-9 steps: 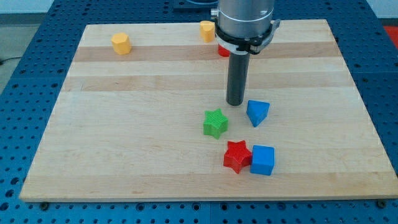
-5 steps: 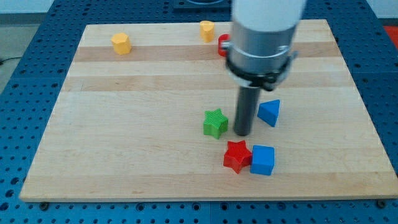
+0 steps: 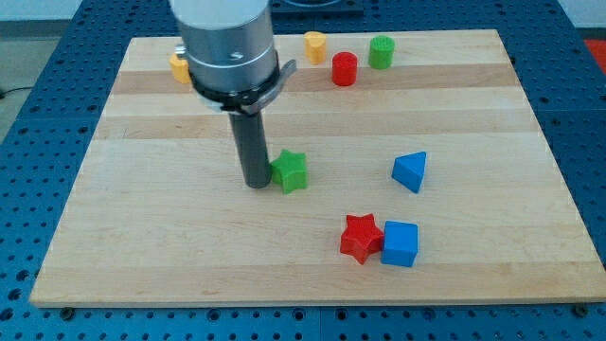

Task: Move the green star to the top right side

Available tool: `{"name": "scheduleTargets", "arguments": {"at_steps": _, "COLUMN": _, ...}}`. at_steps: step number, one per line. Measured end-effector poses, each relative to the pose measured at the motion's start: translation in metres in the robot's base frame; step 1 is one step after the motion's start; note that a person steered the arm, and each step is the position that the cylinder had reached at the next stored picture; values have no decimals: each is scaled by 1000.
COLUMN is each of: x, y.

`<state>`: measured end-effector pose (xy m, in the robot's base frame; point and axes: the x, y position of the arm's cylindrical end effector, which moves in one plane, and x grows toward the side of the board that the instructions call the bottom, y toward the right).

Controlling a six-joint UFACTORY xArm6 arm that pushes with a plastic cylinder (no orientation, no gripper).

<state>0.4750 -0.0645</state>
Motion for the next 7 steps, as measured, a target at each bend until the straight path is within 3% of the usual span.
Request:
{"name": "scheduleTargets", "arguments": {"at_steps": 2, "x": 9, "y": 41}}
{"name": "scheduleTargets", "arguments": {"at_steps": 7, "x": -146, "y": 228}}
